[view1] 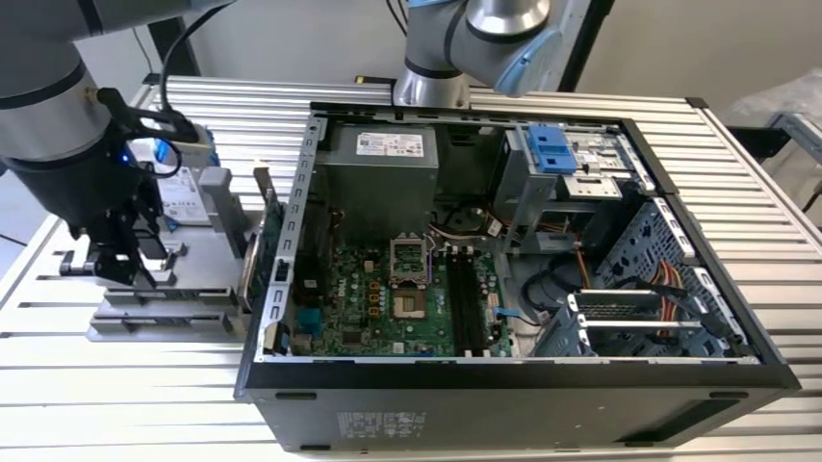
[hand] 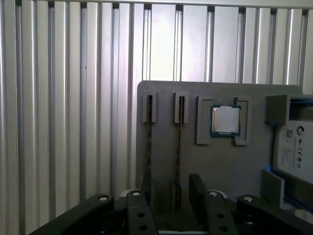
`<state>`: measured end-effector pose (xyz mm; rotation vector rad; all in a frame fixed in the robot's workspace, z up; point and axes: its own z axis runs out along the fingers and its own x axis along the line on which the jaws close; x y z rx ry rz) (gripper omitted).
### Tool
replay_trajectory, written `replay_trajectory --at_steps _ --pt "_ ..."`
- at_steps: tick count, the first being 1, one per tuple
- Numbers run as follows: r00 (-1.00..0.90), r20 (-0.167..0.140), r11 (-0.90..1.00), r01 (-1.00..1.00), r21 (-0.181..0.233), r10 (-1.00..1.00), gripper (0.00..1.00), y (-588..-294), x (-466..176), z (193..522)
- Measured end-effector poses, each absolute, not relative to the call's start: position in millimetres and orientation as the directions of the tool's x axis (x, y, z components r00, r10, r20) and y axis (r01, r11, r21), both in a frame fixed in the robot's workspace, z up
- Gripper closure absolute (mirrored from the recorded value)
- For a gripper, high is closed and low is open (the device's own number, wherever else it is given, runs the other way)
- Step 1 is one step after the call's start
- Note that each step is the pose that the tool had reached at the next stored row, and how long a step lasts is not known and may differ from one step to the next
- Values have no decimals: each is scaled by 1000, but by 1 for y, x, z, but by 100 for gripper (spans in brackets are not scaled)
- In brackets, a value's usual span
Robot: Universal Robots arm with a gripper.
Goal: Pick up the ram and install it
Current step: 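Pick up the ram and move it above insertion slot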
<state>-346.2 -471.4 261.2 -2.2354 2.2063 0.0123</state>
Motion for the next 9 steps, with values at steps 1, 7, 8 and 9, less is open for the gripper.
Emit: replay_trajectory --at_steps 1,7,8,9 --pt "13 -6 -13 -1000 5 -1000 0 -471 -346 260" --pt "13 -3 -13 -1000 5 -1000 0 -471 -346 255" --pt "13 -3 -13 -1000 5 -1000 0 -471 -346 254" --pt "13 -3 -13 -1000 5 -1000 0 -471 -346 253"
